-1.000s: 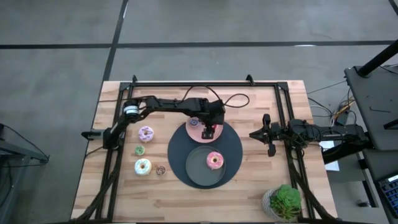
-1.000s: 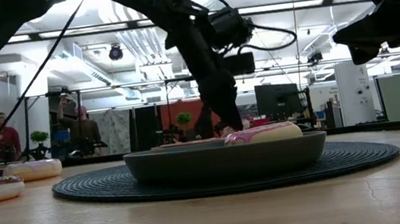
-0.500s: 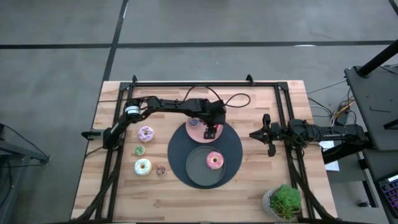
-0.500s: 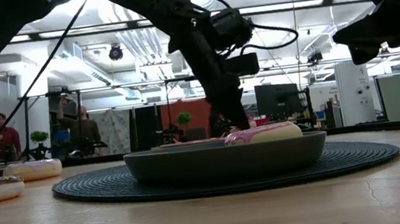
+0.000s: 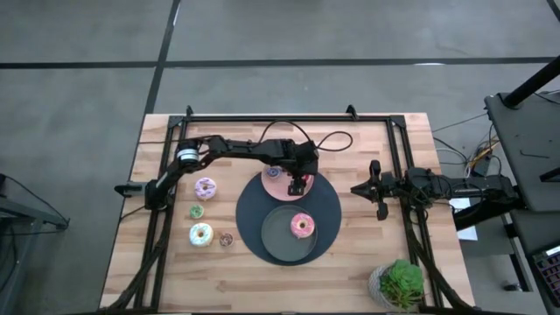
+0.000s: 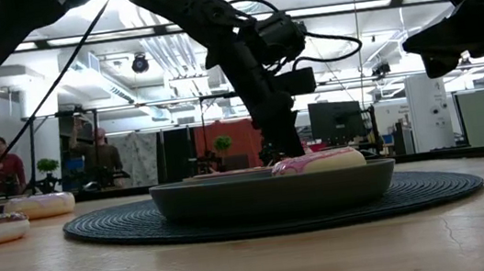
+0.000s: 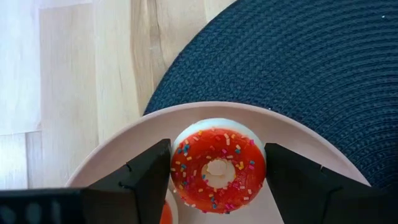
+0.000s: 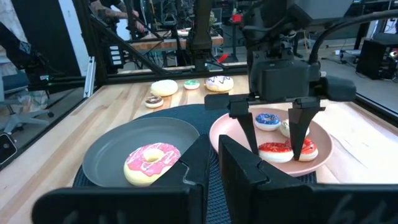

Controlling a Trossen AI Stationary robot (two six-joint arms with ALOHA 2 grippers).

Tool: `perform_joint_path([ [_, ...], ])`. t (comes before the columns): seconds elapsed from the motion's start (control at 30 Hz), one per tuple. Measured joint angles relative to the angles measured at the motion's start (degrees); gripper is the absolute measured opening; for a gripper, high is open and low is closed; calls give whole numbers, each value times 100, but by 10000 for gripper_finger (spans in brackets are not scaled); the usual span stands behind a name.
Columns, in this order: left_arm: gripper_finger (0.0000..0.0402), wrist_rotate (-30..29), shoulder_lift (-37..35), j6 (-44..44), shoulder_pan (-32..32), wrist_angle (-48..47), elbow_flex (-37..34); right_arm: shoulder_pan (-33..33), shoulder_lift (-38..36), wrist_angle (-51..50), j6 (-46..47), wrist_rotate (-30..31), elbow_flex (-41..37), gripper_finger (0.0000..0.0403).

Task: Pick & Place donuts
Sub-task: Put the small orange donut on the pink plate

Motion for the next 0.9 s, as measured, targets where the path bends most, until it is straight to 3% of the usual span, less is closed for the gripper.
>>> perform_joint_path([
  [0.9,223,4,93,-1,11,154,0,0,0,0,0,0,0,29],
])
